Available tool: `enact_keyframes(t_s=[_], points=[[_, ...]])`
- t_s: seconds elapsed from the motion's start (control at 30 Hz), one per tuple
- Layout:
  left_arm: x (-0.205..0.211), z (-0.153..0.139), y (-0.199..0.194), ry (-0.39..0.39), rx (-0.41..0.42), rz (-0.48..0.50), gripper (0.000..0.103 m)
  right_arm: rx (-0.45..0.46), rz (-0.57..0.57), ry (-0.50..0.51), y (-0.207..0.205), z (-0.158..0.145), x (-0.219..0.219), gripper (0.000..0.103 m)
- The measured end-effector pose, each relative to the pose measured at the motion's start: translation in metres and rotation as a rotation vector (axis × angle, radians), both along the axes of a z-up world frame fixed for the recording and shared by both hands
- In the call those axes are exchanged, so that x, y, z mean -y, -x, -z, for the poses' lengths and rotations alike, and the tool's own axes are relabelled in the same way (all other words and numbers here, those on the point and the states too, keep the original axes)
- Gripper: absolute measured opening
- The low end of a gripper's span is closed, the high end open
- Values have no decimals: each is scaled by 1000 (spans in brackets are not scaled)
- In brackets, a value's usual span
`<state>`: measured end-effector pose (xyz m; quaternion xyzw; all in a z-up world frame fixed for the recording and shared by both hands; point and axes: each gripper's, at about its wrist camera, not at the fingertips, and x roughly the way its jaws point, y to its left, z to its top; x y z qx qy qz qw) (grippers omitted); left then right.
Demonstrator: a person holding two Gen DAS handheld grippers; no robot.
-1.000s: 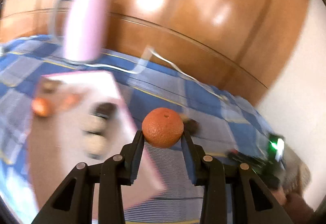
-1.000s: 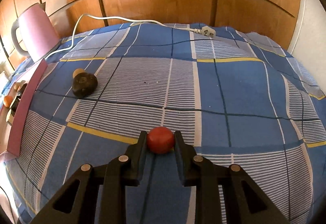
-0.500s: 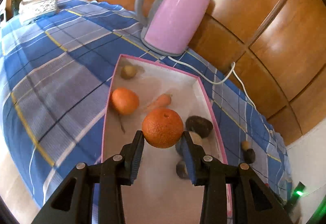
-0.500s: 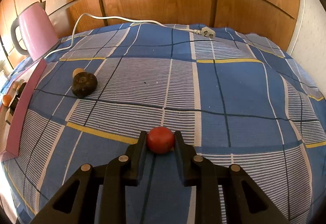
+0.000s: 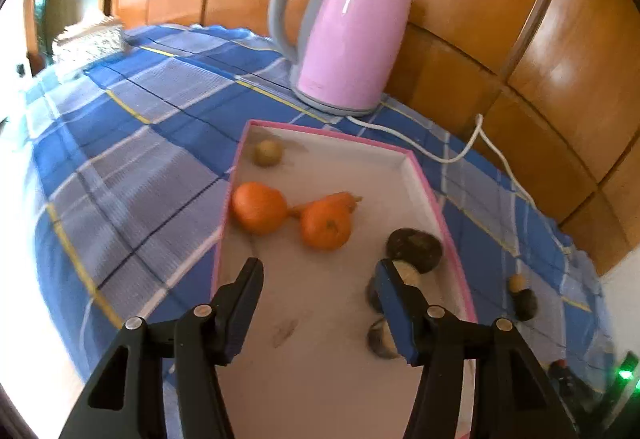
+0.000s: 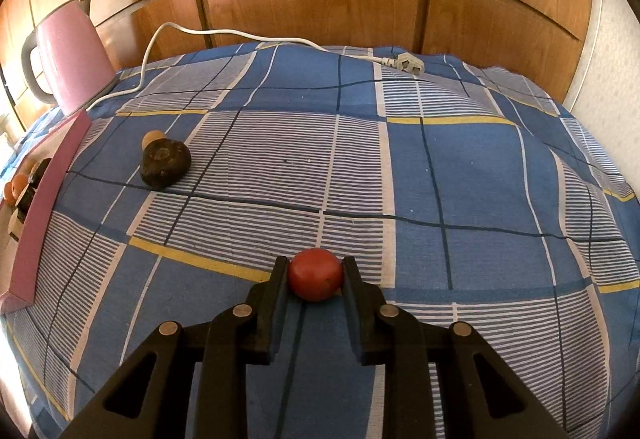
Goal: Organize fruits
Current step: 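Carry the large orange into the tray with the left tool while the right tool grasps the red tomato, then carry the red tomato with the right tool into the tray and release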
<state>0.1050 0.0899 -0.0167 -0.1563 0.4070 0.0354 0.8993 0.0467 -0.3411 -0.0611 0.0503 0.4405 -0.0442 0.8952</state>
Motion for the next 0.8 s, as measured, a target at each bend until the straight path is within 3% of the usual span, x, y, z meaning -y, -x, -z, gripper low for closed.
enact_keyframes(t_s=[0.23, 0.53, 0.8], points=[[1, -4, 31, -68, 24, -28, 68, 1, 2, 5, 0, 0, -1, 26], [11, -10, 53, -98, 55, 8, 77, -2, 1, 15, 0, 0, -2, 26], [19, -11, 66, -104, 70, 43, 78, -17, 9, 28, -2, -2, -4, 26]])
